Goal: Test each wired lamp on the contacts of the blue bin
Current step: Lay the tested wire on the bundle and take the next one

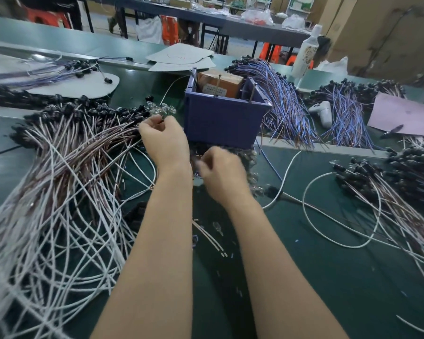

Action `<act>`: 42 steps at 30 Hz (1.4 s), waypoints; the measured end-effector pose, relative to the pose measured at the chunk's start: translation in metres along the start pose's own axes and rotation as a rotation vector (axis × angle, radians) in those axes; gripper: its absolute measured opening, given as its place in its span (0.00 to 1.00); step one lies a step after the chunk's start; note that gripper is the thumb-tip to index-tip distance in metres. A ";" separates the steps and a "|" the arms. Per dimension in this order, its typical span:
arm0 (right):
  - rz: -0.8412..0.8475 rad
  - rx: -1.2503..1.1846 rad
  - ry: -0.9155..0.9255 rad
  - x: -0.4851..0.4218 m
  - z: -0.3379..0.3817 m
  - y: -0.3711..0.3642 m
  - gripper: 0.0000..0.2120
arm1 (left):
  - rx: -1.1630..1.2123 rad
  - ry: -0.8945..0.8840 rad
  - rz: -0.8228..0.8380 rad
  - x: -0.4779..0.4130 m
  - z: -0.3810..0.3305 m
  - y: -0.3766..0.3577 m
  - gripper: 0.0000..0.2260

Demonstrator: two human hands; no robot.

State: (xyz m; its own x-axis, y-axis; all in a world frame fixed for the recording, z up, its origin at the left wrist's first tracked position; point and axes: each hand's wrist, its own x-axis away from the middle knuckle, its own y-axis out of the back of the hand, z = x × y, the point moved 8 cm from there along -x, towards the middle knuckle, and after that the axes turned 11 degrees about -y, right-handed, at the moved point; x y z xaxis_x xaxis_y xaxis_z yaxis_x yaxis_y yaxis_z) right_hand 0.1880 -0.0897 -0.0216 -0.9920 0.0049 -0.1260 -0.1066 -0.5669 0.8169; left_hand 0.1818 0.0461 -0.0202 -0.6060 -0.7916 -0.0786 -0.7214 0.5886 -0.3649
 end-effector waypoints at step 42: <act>-0.083 -0.726 -0.249 -0.017 -0.075 0.046 0.11 | -0.587 -0.308 1.160 0.066 0.023 -0.078 0.10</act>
State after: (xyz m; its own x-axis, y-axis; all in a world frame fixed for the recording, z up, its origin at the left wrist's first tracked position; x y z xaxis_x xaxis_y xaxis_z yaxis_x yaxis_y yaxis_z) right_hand 0.2048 -0.1778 -0.0240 -0.9777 0.2076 0.0300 -0.1958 -0.9545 0.2249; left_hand 0.2058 -0.0556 -0.0178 -0.9189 0.2526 -0.3030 0.0728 0.8635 0.4991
